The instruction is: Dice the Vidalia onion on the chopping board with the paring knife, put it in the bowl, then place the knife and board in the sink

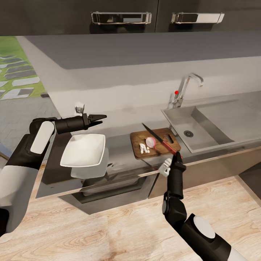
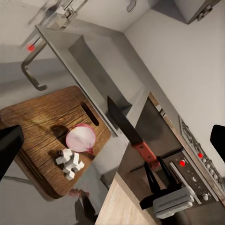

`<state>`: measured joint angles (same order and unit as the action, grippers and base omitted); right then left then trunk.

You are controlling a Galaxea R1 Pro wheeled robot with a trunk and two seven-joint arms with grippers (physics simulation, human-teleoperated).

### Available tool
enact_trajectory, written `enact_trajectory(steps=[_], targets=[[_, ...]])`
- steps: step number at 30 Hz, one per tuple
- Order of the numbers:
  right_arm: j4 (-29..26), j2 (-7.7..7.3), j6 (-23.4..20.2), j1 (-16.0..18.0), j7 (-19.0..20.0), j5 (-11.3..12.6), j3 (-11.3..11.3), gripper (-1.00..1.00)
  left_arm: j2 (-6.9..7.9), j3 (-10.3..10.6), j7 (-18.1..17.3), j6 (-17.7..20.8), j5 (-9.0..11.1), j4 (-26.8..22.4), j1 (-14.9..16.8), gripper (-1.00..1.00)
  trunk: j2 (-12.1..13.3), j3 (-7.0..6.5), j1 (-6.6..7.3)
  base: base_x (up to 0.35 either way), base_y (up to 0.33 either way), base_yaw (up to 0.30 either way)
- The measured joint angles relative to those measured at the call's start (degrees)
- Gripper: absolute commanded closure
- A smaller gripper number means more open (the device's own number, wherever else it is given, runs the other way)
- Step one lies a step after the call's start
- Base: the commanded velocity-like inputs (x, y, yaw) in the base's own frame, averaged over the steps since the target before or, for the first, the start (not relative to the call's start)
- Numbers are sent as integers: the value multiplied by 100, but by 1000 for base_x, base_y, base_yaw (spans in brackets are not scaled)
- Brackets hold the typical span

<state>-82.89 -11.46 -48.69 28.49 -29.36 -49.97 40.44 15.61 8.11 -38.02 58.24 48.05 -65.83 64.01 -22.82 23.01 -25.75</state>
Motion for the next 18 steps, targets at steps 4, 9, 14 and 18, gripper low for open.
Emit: enact_trajectory(steps=[4,9,14,18], targets=[[-22,0,0,0,-4,-1,-16,100,0,8,0,-2,0,4,0,-100,0,0,0,0,0,0],[-68,0,0,0,-3,0,-62,100,0,9,0,0,0,6,0,-100,0,0,0,0,0,0],[-75,0,0,0,0,1,-75,100,0,9,0,2,0,6,0,-100,0,0,0,0,0,0],[-76,0,0,0,3,4,-77,100,0,9,0,3,0,7,0,-100,0,0,0,0,0,0]])
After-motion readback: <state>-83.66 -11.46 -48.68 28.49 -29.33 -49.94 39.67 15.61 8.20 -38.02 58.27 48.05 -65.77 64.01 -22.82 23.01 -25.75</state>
